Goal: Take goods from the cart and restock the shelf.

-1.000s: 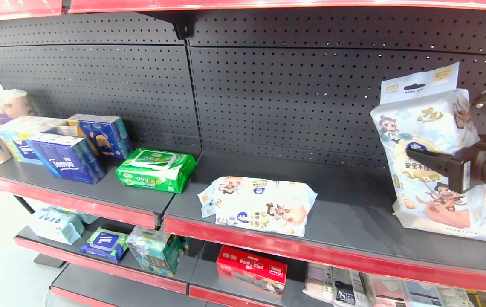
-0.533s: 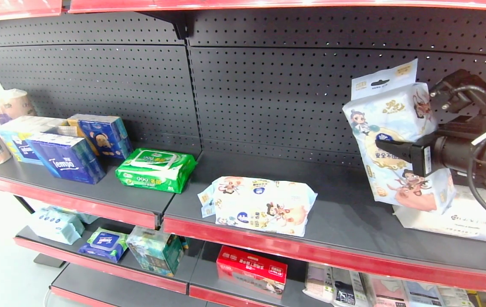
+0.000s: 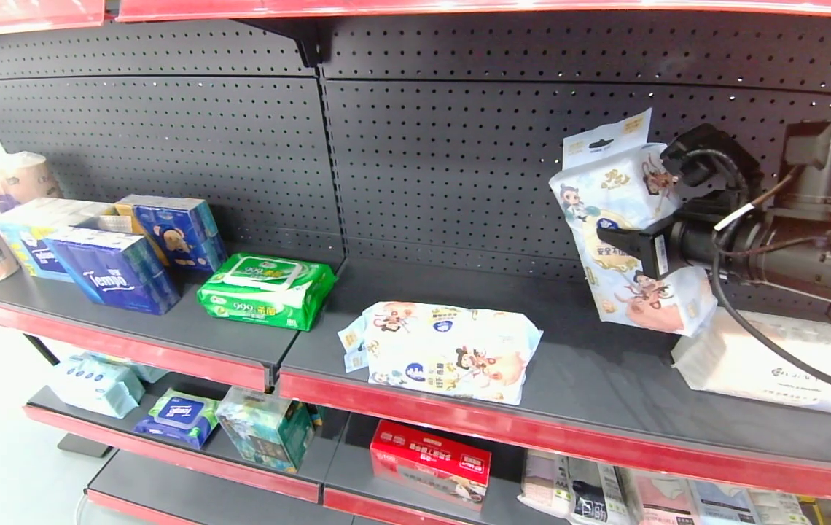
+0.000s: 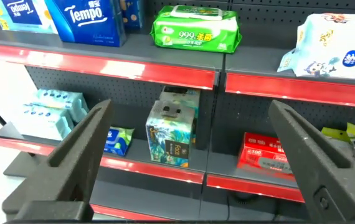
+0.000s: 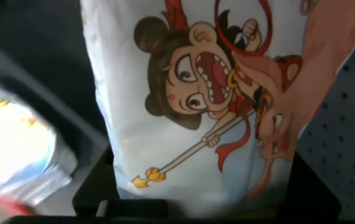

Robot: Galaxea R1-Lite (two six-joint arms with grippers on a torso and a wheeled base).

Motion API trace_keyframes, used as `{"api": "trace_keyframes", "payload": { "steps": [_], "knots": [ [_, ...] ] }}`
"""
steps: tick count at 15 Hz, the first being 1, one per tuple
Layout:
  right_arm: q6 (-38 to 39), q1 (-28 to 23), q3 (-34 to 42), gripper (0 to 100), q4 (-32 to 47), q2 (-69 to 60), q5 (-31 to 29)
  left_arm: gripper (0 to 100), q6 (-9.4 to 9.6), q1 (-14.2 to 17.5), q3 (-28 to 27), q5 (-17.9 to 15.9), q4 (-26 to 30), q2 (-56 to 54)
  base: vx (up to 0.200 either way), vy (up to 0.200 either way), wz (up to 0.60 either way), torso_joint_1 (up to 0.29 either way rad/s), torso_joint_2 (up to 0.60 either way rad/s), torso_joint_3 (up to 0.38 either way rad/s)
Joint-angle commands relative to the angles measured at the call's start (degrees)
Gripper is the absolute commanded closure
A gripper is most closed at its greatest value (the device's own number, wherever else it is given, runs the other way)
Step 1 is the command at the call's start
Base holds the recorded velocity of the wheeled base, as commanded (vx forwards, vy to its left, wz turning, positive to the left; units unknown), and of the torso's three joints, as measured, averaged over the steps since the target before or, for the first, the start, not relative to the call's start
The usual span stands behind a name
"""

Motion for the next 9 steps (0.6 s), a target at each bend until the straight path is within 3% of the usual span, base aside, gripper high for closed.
{"api": "trace_keyframes", "payload": {
  "steps": [1,9],
  "knots": [
    [0.1,-0.1,-0.3,100,-4.0,5.7,0.8,0,-0.01,0.0,0.0,0.1,0.0,0.0,0.0,0.0,0.0,0.0,0.0,0.0],
    [-4.6,-1.4,-4.2,100,-2.6,12.0,11.0,0,-0.01,0.0,0.0,0.1,0.0,0.0,0.0,0.0,0.0,0.0,0.0,0.0]
  ]
}}
